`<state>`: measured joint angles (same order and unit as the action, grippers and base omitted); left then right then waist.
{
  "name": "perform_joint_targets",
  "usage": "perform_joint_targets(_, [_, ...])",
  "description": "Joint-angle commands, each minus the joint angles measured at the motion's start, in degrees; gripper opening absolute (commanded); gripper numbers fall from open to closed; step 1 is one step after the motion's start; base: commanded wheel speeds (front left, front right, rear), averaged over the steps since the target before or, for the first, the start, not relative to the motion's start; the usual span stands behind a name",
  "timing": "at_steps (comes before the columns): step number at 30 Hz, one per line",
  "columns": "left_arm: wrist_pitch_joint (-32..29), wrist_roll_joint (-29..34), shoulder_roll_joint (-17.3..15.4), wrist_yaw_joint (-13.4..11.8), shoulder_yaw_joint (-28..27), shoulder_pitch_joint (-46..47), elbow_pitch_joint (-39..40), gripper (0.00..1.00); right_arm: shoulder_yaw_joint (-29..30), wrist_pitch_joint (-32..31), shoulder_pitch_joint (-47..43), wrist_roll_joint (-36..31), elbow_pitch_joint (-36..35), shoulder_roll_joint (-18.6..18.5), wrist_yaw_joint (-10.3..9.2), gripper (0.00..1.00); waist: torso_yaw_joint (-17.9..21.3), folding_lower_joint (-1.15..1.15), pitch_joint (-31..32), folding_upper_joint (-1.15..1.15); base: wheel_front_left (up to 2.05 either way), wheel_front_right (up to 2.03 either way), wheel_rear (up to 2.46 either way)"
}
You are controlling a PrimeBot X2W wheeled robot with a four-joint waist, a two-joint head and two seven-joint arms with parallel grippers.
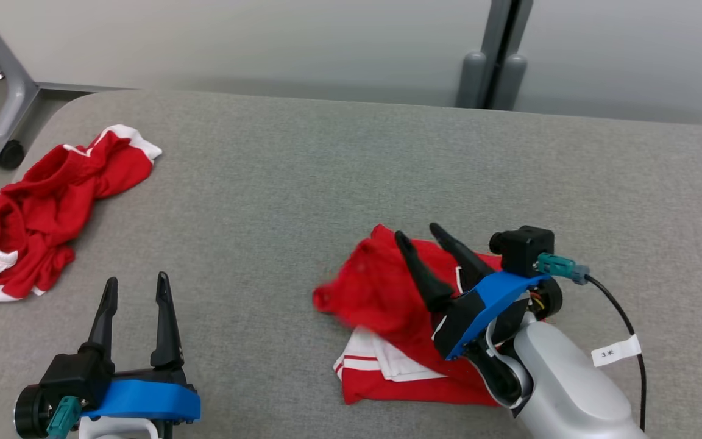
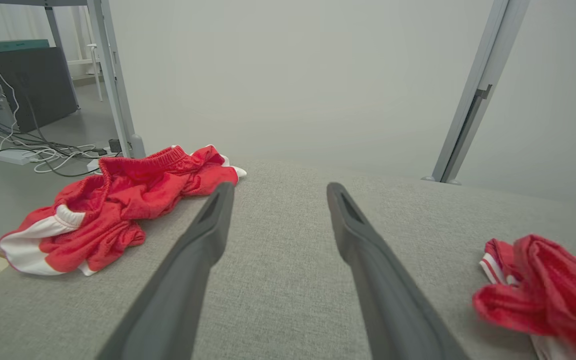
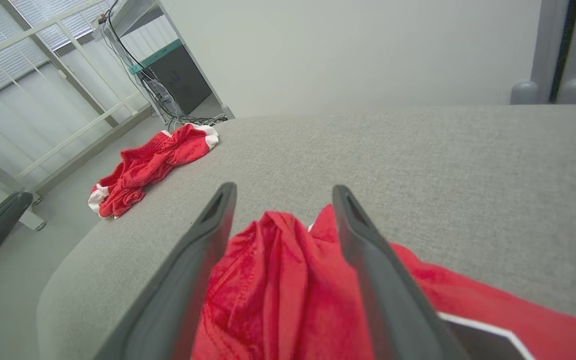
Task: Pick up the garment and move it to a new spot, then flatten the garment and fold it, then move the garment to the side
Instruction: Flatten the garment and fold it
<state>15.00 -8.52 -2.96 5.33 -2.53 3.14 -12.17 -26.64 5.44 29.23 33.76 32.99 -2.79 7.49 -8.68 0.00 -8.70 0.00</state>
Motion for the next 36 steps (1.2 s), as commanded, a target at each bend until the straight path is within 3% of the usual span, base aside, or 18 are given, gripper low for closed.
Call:
perform_joint_targets(1, [0.25,-0.08,0.09,-0.16,0.01,0.03,0.15,1.00,0.77,1.03,1.11,-1.27,0.41,-0.20,0.02,1.00,0.84,0.00,0.44,0.00,0.00,0.00,0.00])
perform_joint_targets(9, [0.25,0.22,0.08,-0.09,0.08,-0.94,0.35,1.00,10.77,4.86,-1.87,-10.48,-2.53,-1.97,0.01,1.00,4.78,0.00,2.49,0.00,0.00,0.00,0.00])
perform_joint_targets(15, [0.25,0.65,0.07,-0.08,0.30,-1.77,0.46,1.00,19.37,5.38,-8.39,-15.06,-10.63,-3.68,0.02,1.00,6.95,0.00,3.52,0.00,0.00,0.00,0.00])
perform_joint_targets(21, [0.25,1.17,0.07,0.24,0.51,-2.90,0.17,1.00,26.24,4.82,-16.90,-18.61,-19.94,-2.25,0.02,1.00,7.95,0.00,4.29,0.00,0.00,0.00,0.00])
perform_joint_targets(30, [0.25,1.67,-0.43,0.45,1.04,-2.70,-0.43,1.00,31.47,2.75,-26.03,-22.09,-29.23,-0.24,0.01,1.00,7.67,0.00,4.58,0.00,0.00,0.00,0.00])
perform_joint_targets(36, [0.25,1.86,-0.89,-0.11,0.86,-3.42,-0.71,1.00,32.04,1.66,-29.41,-20.68,-30.92,-0.12,0.02,1.00,7.38,0.00,5.38,0.00,0.00,0.00,0.00])
